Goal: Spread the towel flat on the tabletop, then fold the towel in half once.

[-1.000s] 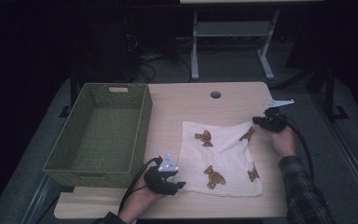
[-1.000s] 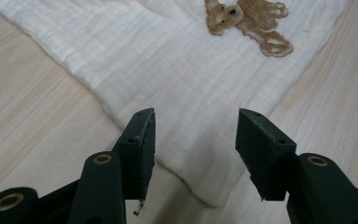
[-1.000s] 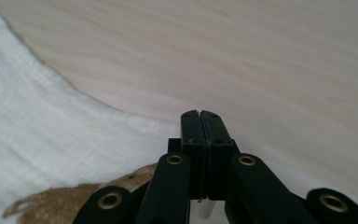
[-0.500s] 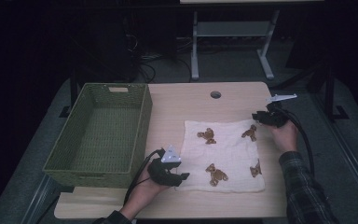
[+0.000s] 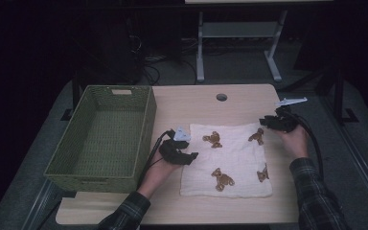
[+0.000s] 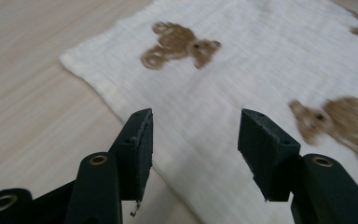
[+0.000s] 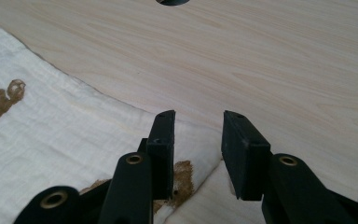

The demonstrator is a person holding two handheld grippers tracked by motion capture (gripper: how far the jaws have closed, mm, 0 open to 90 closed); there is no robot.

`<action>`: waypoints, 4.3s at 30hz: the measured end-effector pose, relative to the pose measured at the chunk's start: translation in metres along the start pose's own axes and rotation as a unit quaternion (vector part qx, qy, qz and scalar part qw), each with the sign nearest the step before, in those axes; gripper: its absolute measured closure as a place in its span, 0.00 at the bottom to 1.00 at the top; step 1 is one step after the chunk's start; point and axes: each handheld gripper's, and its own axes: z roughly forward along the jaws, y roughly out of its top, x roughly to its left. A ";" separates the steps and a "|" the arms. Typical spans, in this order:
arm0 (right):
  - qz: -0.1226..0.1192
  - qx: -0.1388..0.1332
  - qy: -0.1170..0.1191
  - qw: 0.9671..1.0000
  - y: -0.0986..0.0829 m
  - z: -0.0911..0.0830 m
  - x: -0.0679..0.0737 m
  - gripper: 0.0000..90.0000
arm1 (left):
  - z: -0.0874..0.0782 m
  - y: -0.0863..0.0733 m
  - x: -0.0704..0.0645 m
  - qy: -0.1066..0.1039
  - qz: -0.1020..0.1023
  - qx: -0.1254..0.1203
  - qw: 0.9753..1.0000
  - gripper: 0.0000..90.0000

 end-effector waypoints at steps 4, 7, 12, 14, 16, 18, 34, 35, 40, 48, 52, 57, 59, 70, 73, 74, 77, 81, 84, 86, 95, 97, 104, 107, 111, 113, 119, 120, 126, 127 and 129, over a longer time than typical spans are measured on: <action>0.002 -0.002 0.001 1.000 0.000 0.000 -0.001 0.71 | 0.013 0.014 0.013 0.010 -0.010 -0.008 1.000 0.50; 0.002 -0.001 -0.001 1.000 0.000 0.000 -0.003 0.71 | 0.022 0.022 0.026 0.022 -0.019 -0.008 1.000 0.50; 0.007 0.001 -0.001 1.000 0.000 0.001 -0.006 0.71 | 0.039 0.034 0.045 0.039 -0.036 -0.018 0.998 0.51; 0.007 0.000 -0.001 1.000 -0.001 0.002 -0.007 0.71 | 0.049 0.039 0.053 0.048 -0.042 -0.016 0.998 0.51; 0.008 0.001 -0.001 1.000 -0.001 0.004 -0.007 0.71 | 0.058 0.044 0.061 0.058 -0.034 -0.012 0.998 0.52; 0.006 0.003 0.002 1.000 -0.001 0.007 -0.007 0.71 | 0.064 0.047 0.068 0.065 -0.036 -0.010 0.997 0.53; 0.022 0.028 -0.012 0.999 -0.006 0.020 -0.019 0.74 | 0.097 0.043 0.093 0.076 -0.038 0.031 0.996 0.65; 0.024 0.031 -0.012 0.999 -0.006 0.022 -0.020 0.74 | 0.097 0.043 0.093 0.075 -0.040 0.031 0.996 0.68; 0.026 0.038 -0.006 0.999 -0.007 0.029 -0.018 0.76 | 0.096 0.045 0.092 0.076 -0.029 0.040 0.996 0.82; 0.021 0.038 0.001 0.999 -0.008 0.034 -0.013 0.93 | 0.098 0.048 0.092 0.089 -0.030 0.047 0.994 0.98; 0.023 0.039 0.003 0.999 -0.008 0.034 -0.013 0.96 | 0.098 0.048 0.094 0.096 -0.034 0.043 0.994 0.98; 0.026 0.015 0.004 1.000 -0.002 0.027 -0.013 0.97 | 0.087 0.056 0.094 0.117 -0.032 0.023 0.992 0.98; 0.026 0.004 0.005 1.000 0.002 0.022 -0.012 0.97 | 0.080 0.062 0.094 0.132 -0.030 0.010 0.991 0.98; -0.003 -0.060 0.002 0.998 0.032 -0.017 -0.006 0.97 | 0.040 0.090 0.089 0.165 -0.018 -0.051 0.985 0.98; -0.013 -0.068 0.009 0.998 0.030 -0.024 0.000 0.97 | 0.032 0.086 0.085 0.158 -0.022 -0.061 0.985 0.98; -0.018 -0.070 0.011 0.997 0.028 -0.026 0.003 0.97 | 0.029 0.084 0.084 0.156 -0.024 -0.063 0.985 0.98; -0.025 -0.075 0.019 0.997 0.019 -0.030 0.009 0.97 | 0.020 0.077 0.081 0.146 -0.033 -0.067 0.987 0.98; -0.032 -0.074 0.027 0.996 0.005 -0.037 0.017 0.97 | 0.009 0.066 0.074 0.128 -0.048 -0.075 0.988 0.98; -0.036 -0.071 0.030 0.996 -0.004 -0.042 0.022 0.97 | 0.002 0.057 0.070 0.120 -0.049 -0.075 0.989 0.98; -0.039 -0.075 0.035 0.996 -0.010 -0.045 0.025 0.97 | -0.001 0.052 0.067 0.117 -0.047 -0.069 0.990 0.98; -0.052 -0.076 0.045 0.995 -0.039 -0.059 0.039 0.97 | -0.014 0.029 0.037 0.108 -0.032 -0.064 0.992 0.98; -0.055 -0.074 0.048 0.995 -0.045 -0.061 0.042 0.97 | -0.016 0.021 0.032 0.101 -0.032 -0.064 0.992 0.98; -0.066 -0.072 0.060 0.993 -0.067 -0.076 0.057 0.97 | -0.026 0.004 0.018 0.090 -0.029 -0.065 0.993 0.98; -0.073 -0.068 0.063 0.993 -0.075 -0.082 0.063 0.97 | -0.028 -0.003 0.010 0.085 -0.022 -0.057 0.994 0.98; -0.078 -0.066 0.070 0.992 -0.084 -0.089 0.070 0.97 | -0.030 -0.013 0.002 0.082 -0.007 -0.039 0.996 0.98; -0.080 -0.065 0.072 0.992 -0.087 -0.092 0.075 0.97 | -0.031 -0.016 0.000 0.077 -0.009 -0.039 0.996 0.98; -0.089 -0.057 0.078 0.991 -0.098 -0.100 0.083 0.97 | -0.034 -0.024 -0.015 0.075 0.002 -0.024 0.997 0.98; -0.090 -0.057 0.080 0.991 -0.100 -0.101 0.084 0.97 | -0.035 -0.026 -0.016 0.076 0.004 -0.017 0.997 0.98; -0.099 -0.038 0.085 0.991 -0.111 -0.102 0.091 0.97 | -0.036 -0.035 -0.032 0.089 0.030 0.006 0.996 0.98; -0.098 -0.038 0.086 0.991 -0.112 -0.103 0.091 0.97 | -0.036 -0.036 -0.035 0.087 0.029 0.010 0.996 0.98; -0.095 -0.037 0.087 0.991 -0.116 -0.105 0.091 0.97 | -0.035 -0.040 -0.037 0.082 0.029 0.018 0.996 0.98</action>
